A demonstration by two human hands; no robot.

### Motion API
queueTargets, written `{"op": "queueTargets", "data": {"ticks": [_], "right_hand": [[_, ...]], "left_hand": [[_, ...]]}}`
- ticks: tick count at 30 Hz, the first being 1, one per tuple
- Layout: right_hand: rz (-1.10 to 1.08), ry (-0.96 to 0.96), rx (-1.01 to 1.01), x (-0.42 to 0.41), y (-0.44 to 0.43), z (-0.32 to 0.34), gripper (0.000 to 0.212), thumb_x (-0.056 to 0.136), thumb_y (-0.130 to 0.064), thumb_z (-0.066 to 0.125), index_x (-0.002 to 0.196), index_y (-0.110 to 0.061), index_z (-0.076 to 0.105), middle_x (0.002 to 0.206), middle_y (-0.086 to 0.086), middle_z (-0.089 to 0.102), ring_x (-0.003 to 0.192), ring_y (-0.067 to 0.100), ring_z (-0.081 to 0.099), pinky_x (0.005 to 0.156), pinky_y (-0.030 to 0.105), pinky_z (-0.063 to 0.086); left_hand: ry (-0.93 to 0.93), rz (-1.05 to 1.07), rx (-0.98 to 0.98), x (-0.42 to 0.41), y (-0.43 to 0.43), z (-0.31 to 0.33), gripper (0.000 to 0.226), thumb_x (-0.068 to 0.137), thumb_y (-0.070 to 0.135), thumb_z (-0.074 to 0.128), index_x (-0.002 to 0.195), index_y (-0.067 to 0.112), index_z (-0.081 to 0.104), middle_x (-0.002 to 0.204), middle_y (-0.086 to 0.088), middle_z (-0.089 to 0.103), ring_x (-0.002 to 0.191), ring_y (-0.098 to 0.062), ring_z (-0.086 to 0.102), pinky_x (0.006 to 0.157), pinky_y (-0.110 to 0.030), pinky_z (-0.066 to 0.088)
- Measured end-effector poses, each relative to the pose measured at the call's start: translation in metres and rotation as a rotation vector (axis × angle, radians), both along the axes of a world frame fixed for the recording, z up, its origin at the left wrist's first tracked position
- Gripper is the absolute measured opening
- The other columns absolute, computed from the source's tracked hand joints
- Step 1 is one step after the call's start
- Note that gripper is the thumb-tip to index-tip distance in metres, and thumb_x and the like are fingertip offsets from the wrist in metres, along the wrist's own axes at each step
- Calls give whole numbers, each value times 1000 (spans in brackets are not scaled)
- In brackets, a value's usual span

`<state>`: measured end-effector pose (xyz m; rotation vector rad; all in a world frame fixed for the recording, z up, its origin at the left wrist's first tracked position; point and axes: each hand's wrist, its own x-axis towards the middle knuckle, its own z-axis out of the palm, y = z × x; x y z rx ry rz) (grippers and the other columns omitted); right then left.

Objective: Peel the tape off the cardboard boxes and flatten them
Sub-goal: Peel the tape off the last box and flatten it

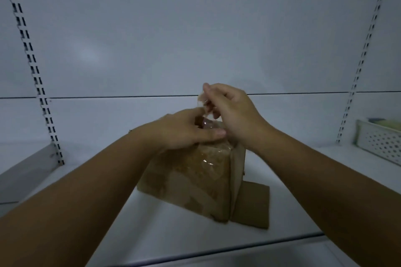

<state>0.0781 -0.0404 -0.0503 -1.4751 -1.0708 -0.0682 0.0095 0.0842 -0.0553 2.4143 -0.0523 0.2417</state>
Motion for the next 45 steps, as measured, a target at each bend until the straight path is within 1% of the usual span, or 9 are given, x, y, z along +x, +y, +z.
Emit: {"op": "queueTargets", "data": {"ticks": [4, 7, 15, 21, 25, 30, 34, 39, 45], "right_hand": [[55, -123, -133, 11, -37, 17, 32, 81, -54, 50, 74, -30, 70, 80, -16, 63, 76, 0, 57, 65, 18, 41], [68, 77, -47, 31, -56, 16, 34, 86, -49, 50, 87, -18, 63, 86, 0, 63, 83, 11, 60, 73, 28, 47], [60, -188, -554, 53, -40, -40, 34, 93, -37, 49, 122, -23, 58, 132, -2, 52, 122, 12, 46, 106, 39, 36], [32, -151, -572, 63, -38, -44, 25, 94, -41, 46, 117, -41, 54, 121, -22, 41, 105, -13, 38, 84, 10, 27], [84, -144, -592, 71, -46, -45, 24, 93, -42, 45, 116, -47, 51, 133, -24, 36, 124, -1, 31, 103, 23, 23], [202, -113, -821, 72, -59, -16, 35, 84, -60, 46, 119, -54, 48, 129, -43, 30, 115, -15, 33, 94, 6, 26], [74, -192, -1102, 63, -48, 24, 28, 94, -33, 47, 119, -42, 57, 132, -22, 43, 120, 2, 39, 107, 29, 27], [-170, -403, -1170, 18, 5, 13, 59, 84, -70, 24, 124, -31, 44, 118, -4, 56, 103, 14, 55, 83, 30, 40], [-184, -355, -1030, 15, 8, -6, 74, 69, -78, 18, 135, -48, 31, 141, -2, 44, 119, 20, 46, 93, 34, 33]], "left_hand": [[-36, 4, 2, 0, -8, -8, 29, 81, 54, 58, 93, 31, 73, 92, 6, 72, 90, -11, 66, 92, -40, 50], [-16, 9, -55, -6, -8, -8, 26, 85, 48, 57, 98, 32, 74, 99, 12, 73, 94, -4, 66, 93, -29, 48], [-308, -50, -102, -8, -10, -12, 26, 87, 5, 59, 110, 12, 68, 108, 17, 67, 104, 7, 58, 95, -14, 43], [-603, -28, -280, -29, -3, -22, 19, 82, 9, 62, 84, 21, 78, 100, 14, 73, 107, -1, 62, 89, -10, 45], [-839, 48, -1138, -54, 57, 12, 20, 86, 29, 53, 79, 20, 69, 87, 7, 74, 100, -12, 67, 94, -30, 50], [-688, 338, -1357, -83, 105, 4, 33, 98, 37, 34, 85, 16, 56, 76, -2, 63, 57, -13, 62, 62, -28, 55], [-478, 531, -1131, -96, 106, -18, 36, 91, 52, 42, 93, 18, 53, 73, -2, 57, 39, -11, 40, 41, -15, 32], [-45, 422, -161, -99, 79, -60, 85, 65, 78, 33, 137, 34, 32, 102, 5, 63, 61, -9, 57, 53, -22, 47], [-75, 477, -365, -133, 127, -52, 61, 90, 62, 24, 93, 28, 75, 73, -1, 69, 66, -13, 55, 72, -28, 44]]}}
